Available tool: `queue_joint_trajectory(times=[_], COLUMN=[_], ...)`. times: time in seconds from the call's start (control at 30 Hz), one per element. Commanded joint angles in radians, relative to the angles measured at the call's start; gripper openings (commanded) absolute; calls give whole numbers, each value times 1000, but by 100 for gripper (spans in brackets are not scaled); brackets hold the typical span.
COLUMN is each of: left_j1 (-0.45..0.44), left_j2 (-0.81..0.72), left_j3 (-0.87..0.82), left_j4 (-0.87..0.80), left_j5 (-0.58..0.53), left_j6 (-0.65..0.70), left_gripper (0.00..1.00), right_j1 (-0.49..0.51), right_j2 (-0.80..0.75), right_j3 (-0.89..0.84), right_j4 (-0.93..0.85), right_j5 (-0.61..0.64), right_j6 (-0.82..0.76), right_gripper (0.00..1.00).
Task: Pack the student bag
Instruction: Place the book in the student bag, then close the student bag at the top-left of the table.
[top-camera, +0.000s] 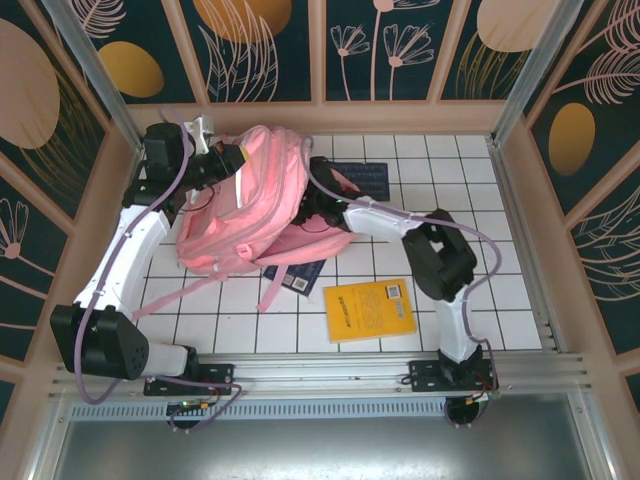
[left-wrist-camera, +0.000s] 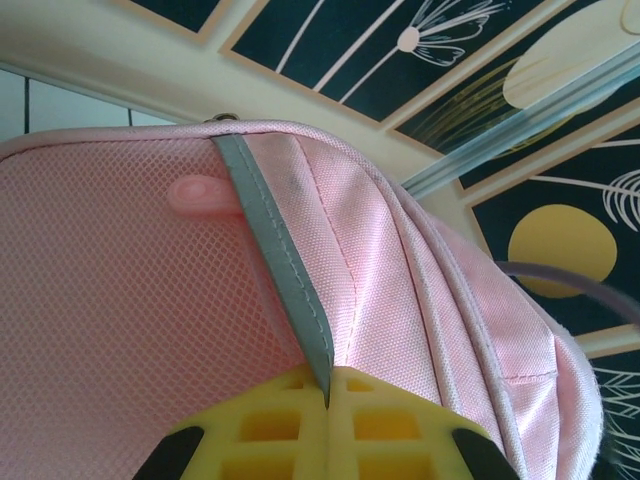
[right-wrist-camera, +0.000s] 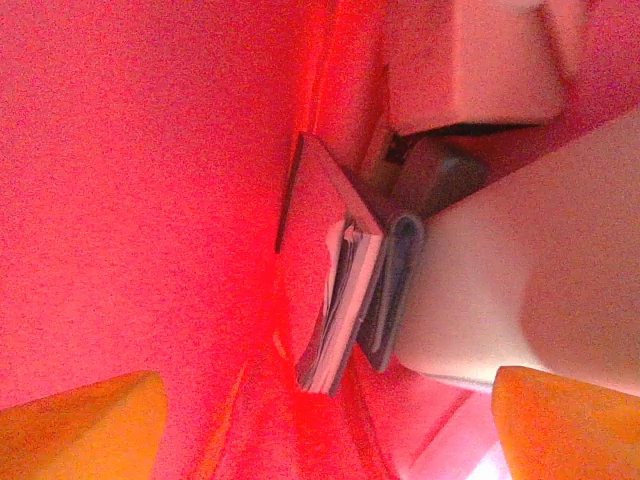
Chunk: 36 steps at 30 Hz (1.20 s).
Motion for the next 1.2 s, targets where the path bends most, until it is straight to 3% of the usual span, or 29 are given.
queue_joint_trajectory(times=[0.0, 0.07, 0.2, 0.4, 0.63, 0.8, 0.93, 1.07, 1.17], left_j1=[13, 30, 92, 111, 114, 147, 145, 134, 106], left_j2=[-47, -51, -64, -6, 78, 89, 132, 183, 205], left_j3=[42, 10, -77, -91, -99, -142, -112, -138, -171], left_j4=[115, 101, 161, 175, 201, 350, 363, 390, 414], left_j5=[-57, -140, -165, -203, -292, -334, -255, -177, -158], left_j6=[28, 22, -63, -37, -45, -171, -176, -183, -186], left_gripper=[0, 0, 0, 0, 0, 0, 0, 1, 11], right_j1=[-25, -37, -74, -118, -92, -48, 12, 119, 203], right_j2=[-143, -206, -314, -538, -781, -899, -966, -955, -906], right_j3=[-67, -112, -192, -332, -531, -647, -702, -747, -769], right_j4=[19, 2, -54, -253, -483, -664, -784, -872, -927], right_j5=[35, 58, 105, 404, 554, 530, 448, 392, 435], right_j6=[-71, -103, -149, -206, -231, -208, -160, -108, -47], right_gripper=[90, 93, 96, 86, 82, 66, 56, 38, 21])
